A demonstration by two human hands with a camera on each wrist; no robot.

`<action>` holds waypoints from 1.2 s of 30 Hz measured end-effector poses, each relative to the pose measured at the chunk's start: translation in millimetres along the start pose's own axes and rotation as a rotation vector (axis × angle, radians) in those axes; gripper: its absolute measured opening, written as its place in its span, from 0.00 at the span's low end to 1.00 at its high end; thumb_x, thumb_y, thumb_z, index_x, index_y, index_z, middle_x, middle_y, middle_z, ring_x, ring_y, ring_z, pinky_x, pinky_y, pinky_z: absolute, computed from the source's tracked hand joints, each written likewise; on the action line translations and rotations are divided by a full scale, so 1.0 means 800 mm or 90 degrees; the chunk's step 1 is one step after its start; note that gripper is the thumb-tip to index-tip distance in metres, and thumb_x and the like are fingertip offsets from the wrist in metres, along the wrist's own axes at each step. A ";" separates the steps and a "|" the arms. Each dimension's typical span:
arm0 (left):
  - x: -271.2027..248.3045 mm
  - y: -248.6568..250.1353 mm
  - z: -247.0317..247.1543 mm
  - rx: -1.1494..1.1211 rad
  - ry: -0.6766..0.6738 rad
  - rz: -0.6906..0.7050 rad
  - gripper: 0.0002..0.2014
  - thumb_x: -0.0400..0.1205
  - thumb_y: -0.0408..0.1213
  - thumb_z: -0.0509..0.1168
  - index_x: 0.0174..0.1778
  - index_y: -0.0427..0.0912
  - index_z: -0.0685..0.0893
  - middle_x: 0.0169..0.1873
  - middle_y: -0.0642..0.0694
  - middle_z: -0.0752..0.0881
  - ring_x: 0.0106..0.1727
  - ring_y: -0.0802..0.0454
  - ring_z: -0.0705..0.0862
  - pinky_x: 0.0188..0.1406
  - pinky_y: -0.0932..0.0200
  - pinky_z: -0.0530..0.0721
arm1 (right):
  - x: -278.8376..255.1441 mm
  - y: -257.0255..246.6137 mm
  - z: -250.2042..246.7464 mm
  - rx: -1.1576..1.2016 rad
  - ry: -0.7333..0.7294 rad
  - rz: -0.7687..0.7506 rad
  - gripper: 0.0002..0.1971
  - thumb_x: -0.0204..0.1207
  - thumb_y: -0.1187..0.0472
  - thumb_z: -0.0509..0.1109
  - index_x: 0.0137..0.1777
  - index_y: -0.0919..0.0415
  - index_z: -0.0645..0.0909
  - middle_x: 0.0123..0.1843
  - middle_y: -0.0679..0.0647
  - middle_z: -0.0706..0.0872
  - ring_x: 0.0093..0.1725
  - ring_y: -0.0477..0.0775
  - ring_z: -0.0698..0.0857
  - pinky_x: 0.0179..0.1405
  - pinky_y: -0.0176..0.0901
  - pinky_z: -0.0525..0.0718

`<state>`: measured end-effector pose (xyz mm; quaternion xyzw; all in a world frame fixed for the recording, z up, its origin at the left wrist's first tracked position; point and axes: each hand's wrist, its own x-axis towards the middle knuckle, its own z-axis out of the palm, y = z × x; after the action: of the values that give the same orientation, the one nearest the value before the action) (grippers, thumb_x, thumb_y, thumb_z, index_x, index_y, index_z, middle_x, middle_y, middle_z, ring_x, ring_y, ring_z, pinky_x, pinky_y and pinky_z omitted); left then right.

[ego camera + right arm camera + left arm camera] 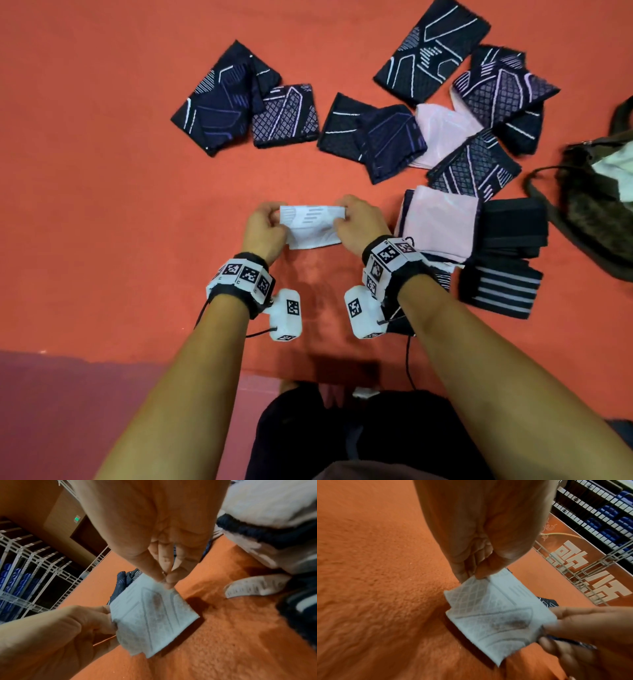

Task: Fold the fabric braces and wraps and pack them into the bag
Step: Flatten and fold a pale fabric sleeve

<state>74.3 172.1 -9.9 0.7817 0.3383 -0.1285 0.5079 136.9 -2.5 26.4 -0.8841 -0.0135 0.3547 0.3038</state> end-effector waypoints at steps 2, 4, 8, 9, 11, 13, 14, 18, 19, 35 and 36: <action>0.002 -0.002 -0.004 -0.013 -0.013 0.043 0.20 0.76 0.16 0.57 0.44 0.47 0.86 0.36 0.50 0.86 0.40 0.51 0.83 0.42 0.59 0.82 | 0.002 0.000 0.008 0.008 0.022 -0.003 0.12 0.81 0.63 0.63 0.61 0.60 0.81 0.57 0.61 0.88 0.57 0.63 0.84 0.54 0.46 0.78; 0.005 0.002 -0.008 -0.068 -0.026 0.062 0.20 0.79 0.16 0.61 0.38 0.49 0.85 0.34 0.50 0.86 0.36 0.53 0.82 0.41 0.60 0.81 | 0.005 -0.002 0.010 0.055 0.058 0.012 0.09 0.80 0.61 0.63 0.56 0.56 0.82 0.56 0.60 0.87 0.56 0.62 0.84 0.54 0.44 0.78; 0.015 0.003 -0.016 -0.113 -0.030 0.112 0.18 0.78 0.22 0.67 0.37 0.53 0.89 0.43 0.36 0.89 0.36 0.55 0.82 0.41 0.63 0.79 | 0.009 -0.003 0.010 0.107 0.111 0.029 0.05 0.80 0.56 0.64 0.48 0.47 0.82 0.56 0.54 0.87 0.55 0.54 0.83 0.54 0.38 0.72; 0.018 0.001 -0.016 -0.124 -0.035 0.113 0.18 0.79 0.23 0.68 0.37 0.54 0.90 0.46 0.33 0.89 0.37 0.53 0.82 0.43 0.59 0.79 | 0.008 -0.001 0.011 0.120 0.118 0.031 0.06 0.81 0.55 0.64 0.48 0.49 0.84 0.56 0.53 0.88 0.56 0.54 0.84 0.55 0.39 0.73; 0.022 -0.003 -0.016 -0.162 -0.062 0.091 0.18 0.80 0.24 0.68 0.39 0.55 0.91 0.43 0.36 0.89 0.40 0.47 0.82 0.45 0.50 0.79 | 0.006 0.004 0.017 0.137 0.133 0.031 0.09 0.82 0.56 0.64 0.51 0.52 0.86 0.54 0.53 0.90 0.56 0.55 0.85 0.58 0.42 0.77; 0.022 -0.006 -0.013 -0.179 -0.073 0.065 0.14 0.81 0.27 0.67 0.44 0.54 0.89 0.41 0.42 0.87 0.42 0.48 0.83 0.48 0.47 0.82 | 0.006 0.010 0.025 0.144 0.148 0.035 0.08 0.82 0.56 0.65 0.51 0.52 0.87 0.51 0.52 0.91 0.54 0.56 0.87 0.60 0.44 0.80; 0.022 -0.008 -0.011 -0.180 -0.068 0.057 0.11 0.81 0.30 0.68 0.48 0.53 0.86 0.40 0.45 0.87 0.41 0.49 0.84 0.49 0.46 0.83 | 0.009 0.013 0.030 0.157 0.151 0.040 0.07 0.81 0.56 0.66 0.51 0.52 0.86 0.50 0.52 0.91 0.53 0.57 0.88 0.62 0.47 0.81; 0.022 -0.007 -0.005 -0.209 -0.012 0.007 0.11 0.77 0.52 0.68 0.48 0.51 0.78 0.39 0.50 0.86 0.43 0.48 0.86 0.59 0.39 0.85 | 0.023 0.015 0.045 0.244 0.146 0.057 0.11 0.72 0.40 0.68 0.47 0.44 0.79 0.48 0.47 0.89 0.52 0.56 0.89 0.60 0.59 0.86; 0.021 -0.005 -0.005 -0.222 -0.004 -0.005 0.15 0.75 0.58 0.67 0.48 0.51 0.79 0.41 0.51 0.86 0.45 0.49 0.86 0.62 0.39 0.84 | 0.026 0.015 0.046 0.253 0.139 0.057 0.11 0.72 0.39 0.69 0.46 0.43 0.77 0.46 0.45 0.88 0.51 0.55 0.89 0.59 0.59 0.86; 0.002 0.005 -0.003 -0.252 -0.142 0.017 0.13 0.85 0.32 0.68 0.64 0.30 0.85 0.51 0.45 0.92 0.49 0.53 0.91 0.51 0.61 0.86 | 0.028 0.013 0.044 0.336 0.041 -0.047 0.29 0.79 0.51 0.74 0.77 0.58 0.72 0.64 0.52 0.88 0.62 0.50 0.87 0.70 0.52 0.82; 0.001 0.005 -0.003 -0.255 -0.137 0.017 0.13 0.85 0.32 0.67 0.63 0.31 0.85 0.50 0.45 0.92 0.49 0.52 0.91 0.50 0.60 0.87 | 0.026 0.013 0.044 0.330 0.047 -0.047 0.27 0.79 0.52 0.74 0.76 0.58 0.73 0.64 0.52 0.88 0.61 0.50 0.87 0.69 0.52 0.82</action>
<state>77.5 173.3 -6.5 0.6513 0.2905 -0.1343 0.6880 127.9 12.5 -12.1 -0.7879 0.0568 0.3024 0.5334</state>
